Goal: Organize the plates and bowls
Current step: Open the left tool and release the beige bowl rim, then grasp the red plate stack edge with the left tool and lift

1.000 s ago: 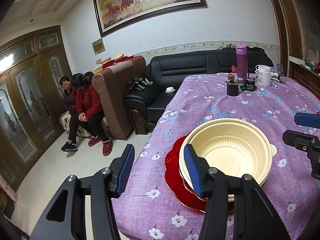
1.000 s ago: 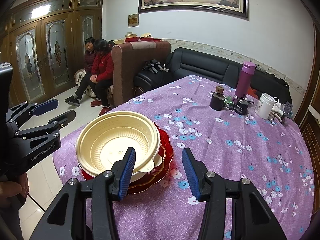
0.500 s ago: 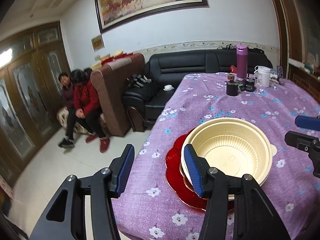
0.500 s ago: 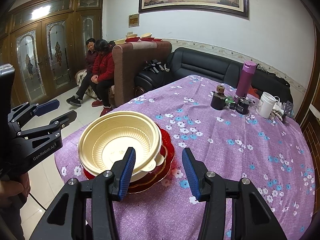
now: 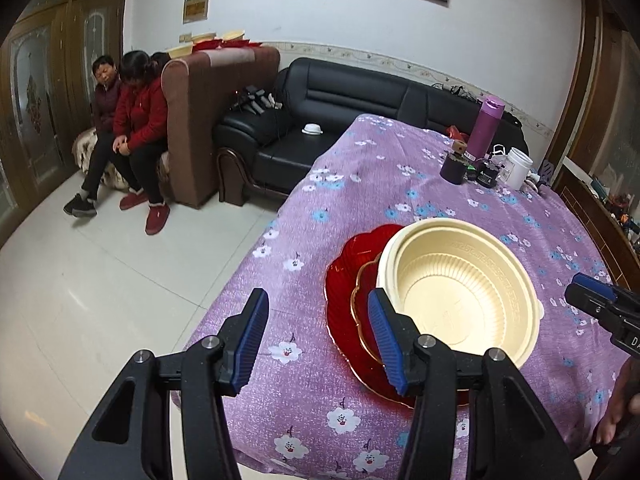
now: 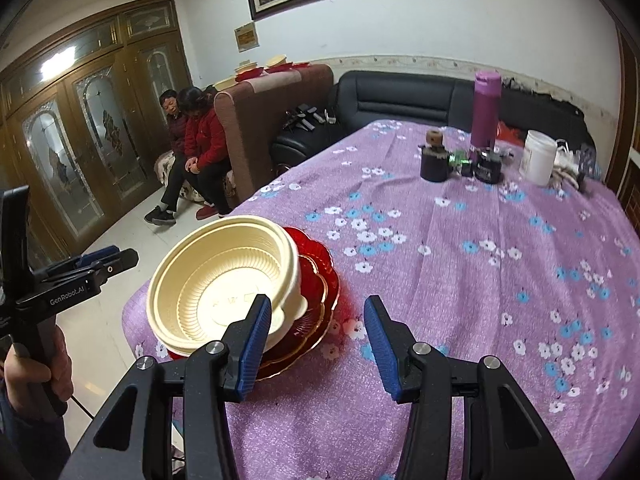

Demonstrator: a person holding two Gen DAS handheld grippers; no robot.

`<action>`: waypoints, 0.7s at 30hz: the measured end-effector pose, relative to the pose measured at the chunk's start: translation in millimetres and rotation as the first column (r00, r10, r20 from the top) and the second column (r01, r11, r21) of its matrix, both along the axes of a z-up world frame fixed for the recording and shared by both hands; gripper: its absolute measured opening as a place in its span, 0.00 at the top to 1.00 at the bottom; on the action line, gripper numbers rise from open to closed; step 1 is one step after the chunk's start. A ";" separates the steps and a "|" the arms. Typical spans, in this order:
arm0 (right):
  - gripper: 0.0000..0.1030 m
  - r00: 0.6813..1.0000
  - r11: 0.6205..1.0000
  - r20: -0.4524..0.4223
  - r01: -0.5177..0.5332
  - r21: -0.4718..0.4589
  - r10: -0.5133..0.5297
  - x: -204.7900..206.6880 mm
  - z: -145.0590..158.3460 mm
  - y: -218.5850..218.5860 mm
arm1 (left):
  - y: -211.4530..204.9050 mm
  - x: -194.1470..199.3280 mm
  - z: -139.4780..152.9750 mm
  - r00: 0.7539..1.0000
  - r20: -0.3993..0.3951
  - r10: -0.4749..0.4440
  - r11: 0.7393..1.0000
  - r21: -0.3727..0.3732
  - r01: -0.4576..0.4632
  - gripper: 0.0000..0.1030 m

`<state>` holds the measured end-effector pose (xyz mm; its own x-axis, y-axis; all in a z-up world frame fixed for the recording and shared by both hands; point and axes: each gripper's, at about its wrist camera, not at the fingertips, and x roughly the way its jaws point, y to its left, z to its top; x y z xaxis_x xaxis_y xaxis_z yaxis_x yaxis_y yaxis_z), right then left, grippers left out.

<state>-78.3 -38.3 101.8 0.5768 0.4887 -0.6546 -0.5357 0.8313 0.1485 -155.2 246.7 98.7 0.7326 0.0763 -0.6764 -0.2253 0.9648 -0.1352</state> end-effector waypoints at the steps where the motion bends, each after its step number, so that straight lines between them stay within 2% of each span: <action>1: 0.49 1.000 1.000 -0.007 0.001 0.000 -0.001 1.7 -1.8 -0.8 | 1.5 1.1 -1.9 1.000 -0.005 -0.002 1.000 -0.008 0.002 0.50; 8: 0.49 0.997 1.000 -0.080 0.011 0.016 -0.009 18.6 -17.2 -6.7 | 12.3 10.4 -17.2 0.999 -0.044 -0.004 0.998 -0.056 0.001 0.51; 11: 0.49 0.993 0.999 -0.113 0.023 0.031 -0.019 26.9 -24.8 -10.2 | 17.7 13.0 -23.5 0.999 -0.054 0.007 0.997 -0.076 -0.011 0.56; 13: 0.49 0.991 0.999 -0.132 0.033 0.036 -0.028 31.7 -30.4 -13.5 | 20.2 15.1 -28.2 0.998 -0.063 -0.003 0.995 -0.095 -0.003 0.67; 15: 0.49 0.989 0.998 -0.145 0.040 0.039 -0.034 35.0 -34.7 -15.4 | 18.9 17.8 -32.8 0.997 -0.074 -0.018 0.995 -0.102 0.010 0.74; 21: 0.52 0.982 0.998 -0.186 0.039 0.050 -0.030 41.0 -47.8 -15.1 | 15.0 25.3 -43.2 0.995 -0.092 -0.041 0.993 -0.118 0.030 0.76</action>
